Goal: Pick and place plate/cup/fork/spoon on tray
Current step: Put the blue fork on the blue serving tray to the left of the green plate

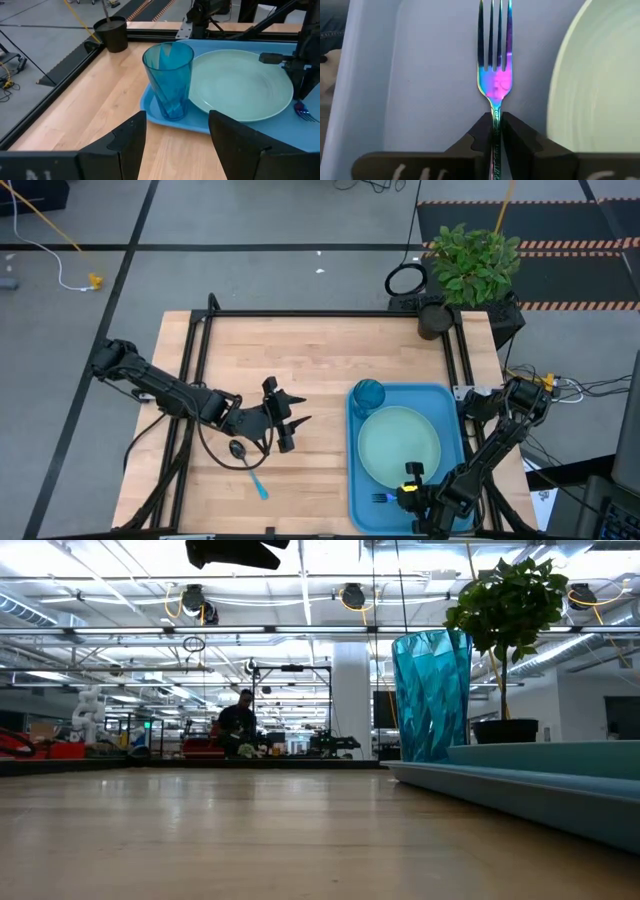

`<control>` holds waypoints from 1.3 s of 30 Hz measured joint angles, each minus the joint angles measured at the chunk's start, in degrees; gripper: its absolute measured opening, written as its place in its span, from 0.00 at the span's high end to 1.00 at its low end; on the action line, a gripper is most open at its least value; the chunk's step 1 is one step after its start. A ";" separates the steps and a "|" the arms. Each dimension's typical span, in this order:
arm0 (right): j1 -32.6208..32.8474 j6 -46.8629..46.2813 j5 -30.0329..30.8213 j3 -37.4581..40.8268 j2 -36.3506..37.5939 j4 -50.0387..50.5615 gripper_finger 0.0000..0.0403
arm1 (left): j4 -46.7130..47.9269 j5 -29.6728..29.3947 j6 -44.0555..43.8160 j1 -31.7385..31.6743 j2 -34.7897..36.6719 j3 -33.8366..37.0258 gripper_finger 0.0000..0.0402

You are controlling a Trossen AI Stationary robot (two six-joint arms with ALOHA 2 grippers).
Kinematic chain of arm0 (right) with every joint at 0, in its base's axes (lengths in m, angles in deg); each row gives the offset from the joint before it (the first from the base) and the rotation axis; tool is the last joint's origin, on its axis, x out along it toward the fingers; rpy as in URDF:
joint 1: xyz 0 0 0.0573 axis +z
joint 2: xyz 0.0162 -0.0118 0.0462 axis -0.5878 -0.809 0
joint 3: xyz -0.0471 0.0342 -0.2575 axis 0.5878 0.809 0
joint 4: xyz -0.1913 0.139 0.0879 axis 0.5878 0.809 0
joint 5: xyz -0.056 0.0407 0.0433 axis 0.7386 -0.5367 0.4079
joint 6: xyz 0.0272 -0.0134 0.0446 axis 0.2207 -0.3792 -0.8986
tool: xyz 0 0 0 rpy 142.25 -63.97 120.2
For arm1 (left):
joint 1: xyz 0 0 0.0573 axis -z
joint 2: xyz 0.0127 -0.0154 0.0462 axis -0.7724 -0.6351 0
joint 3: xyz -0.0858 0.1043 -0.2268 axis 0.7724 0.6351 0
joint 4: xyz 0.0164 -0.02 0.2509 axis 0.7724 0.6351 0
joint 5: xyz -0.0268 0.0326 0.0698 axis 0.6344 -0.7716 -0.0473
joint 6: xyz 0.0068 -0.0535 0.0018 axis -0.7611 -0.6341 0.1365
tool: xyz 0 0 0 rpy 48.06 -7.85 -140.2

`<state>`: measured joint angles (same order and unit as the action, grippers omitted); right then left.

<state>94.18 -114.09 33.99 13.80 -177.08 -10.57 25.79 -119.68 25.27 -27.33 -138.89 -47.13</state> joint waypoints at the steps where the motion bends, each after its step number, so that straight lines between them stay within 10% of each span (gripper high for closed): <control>1: 0.00 -0.02 0.00 0.00 0.00 0.00 0.90 | -0.01 0.00 0.00 0.00 0.00 0.00 0.46; 39: 0.79 0.22 -4.30 0.09 3.37 -2.64 0.99 | -0.22 0.00 -0.09 0.07 0.02 0.04 0.46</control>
<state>94.96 -113.87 29.69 13.88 -173.72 -13.21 25.57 -119.68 25.18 -27.26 -138.87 -47.09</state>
